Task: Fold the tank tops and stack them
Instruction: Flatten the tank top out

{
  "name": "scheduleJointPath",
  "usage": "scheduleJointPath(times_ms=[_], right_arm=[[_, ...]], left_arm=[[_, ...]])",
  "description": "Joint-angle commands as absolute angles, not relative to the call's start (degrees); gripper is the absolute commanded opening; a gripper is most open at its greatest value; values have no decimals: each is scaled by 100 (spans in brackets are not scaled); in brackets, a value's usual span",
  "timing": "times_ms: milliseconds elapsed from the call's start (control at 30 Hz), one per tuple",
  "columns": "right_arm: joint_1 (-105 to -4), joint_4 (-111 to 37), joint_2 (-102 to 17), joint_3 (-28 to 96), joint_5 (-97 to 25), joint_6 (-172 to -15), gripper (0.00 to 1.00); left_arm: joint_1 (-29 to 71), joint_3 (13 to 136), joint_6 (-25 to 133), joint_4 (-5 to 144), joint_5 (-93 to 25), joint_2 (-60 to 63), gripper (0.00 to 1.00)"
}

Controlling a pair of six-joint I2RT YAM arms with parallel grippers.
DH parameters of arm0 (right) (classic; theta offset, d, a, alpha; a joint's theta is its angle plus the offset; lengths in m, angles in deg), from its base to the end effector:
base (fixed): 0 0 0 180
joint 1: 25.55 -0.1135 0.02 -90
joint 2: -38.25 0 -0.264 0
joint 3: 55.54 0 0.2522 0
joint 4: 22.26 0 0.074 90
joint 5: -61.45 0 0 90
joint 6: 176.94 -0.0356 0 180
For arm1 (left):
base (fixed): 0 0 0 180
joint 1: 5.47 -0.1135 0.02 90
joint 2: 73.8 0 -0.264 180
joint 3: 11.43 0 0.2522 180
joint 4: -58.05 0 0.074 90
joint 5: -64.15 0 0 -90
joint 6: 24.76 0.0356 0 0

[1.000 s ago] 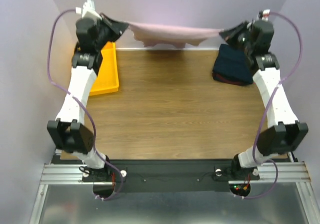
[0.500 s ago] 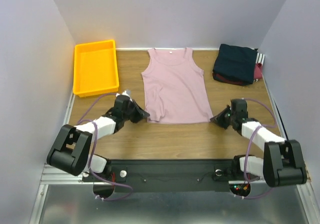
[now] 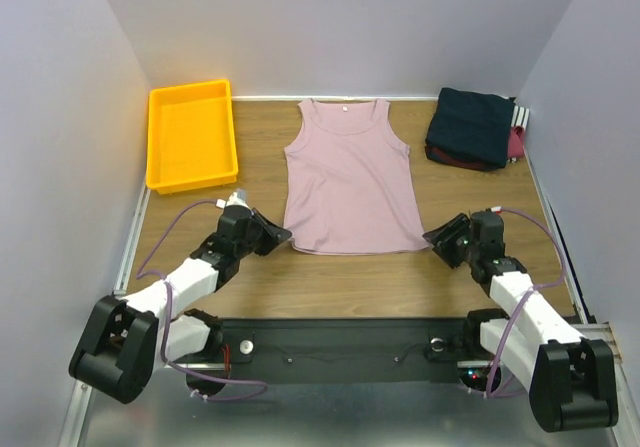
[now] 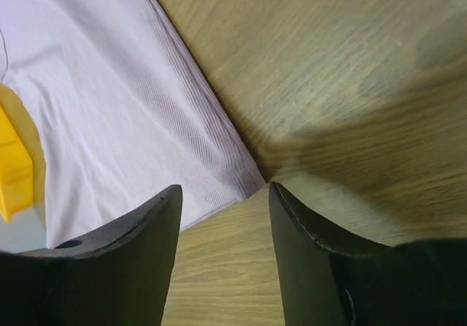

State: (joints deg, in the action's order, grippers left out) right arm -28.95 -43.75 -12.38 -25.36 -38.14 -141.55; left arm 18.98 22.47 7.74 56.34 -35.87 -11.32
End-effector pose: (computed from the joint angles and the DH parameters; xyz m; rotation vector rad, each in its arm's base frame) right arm 0.1693 0.0160 0.1566 0.9541 2.1982 0.6934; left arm 0.1948 -0.0954 0.1777 -0.5131 2.1467 -1.0338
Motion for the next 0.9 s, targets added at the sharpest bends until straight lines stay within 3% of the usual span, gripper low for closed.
scheduleJointPath(times_ms=[0,167,600,700,733,800,867], right_arm=[[-2872,-4622,-1334,-2166,-3348,-13845,56],[-2872,-4605,-1537,-2157,-3418,-13651,42],[-2872,-4139,-2011,-2139,-3673,-13290,41],[-2863,-4060,-2143,-2157,-3655,-13317,21],[-2872,-4077,-2169,-2113,-3551,-13317,9],[-2863,-4112,-2170,-2060,-3419,-13282,1],[-2863,-4375,-2126,-1885,-3138,-13212,0]], left_arm=[[1932,2228,828,6073,-3253,-1350,0],[1932,2193,873,6266,-3226,-1210,0],[1932,2281,934,6390,-3042,-806,0],[1932,2289,978,6390,-3059,-735,0],[1932,2289,987,6398,-3068,-726,0],[1932,2298,1039,6442,-3068,-735,0],[1932,2289,1083,6504,-3068,-744,0]])
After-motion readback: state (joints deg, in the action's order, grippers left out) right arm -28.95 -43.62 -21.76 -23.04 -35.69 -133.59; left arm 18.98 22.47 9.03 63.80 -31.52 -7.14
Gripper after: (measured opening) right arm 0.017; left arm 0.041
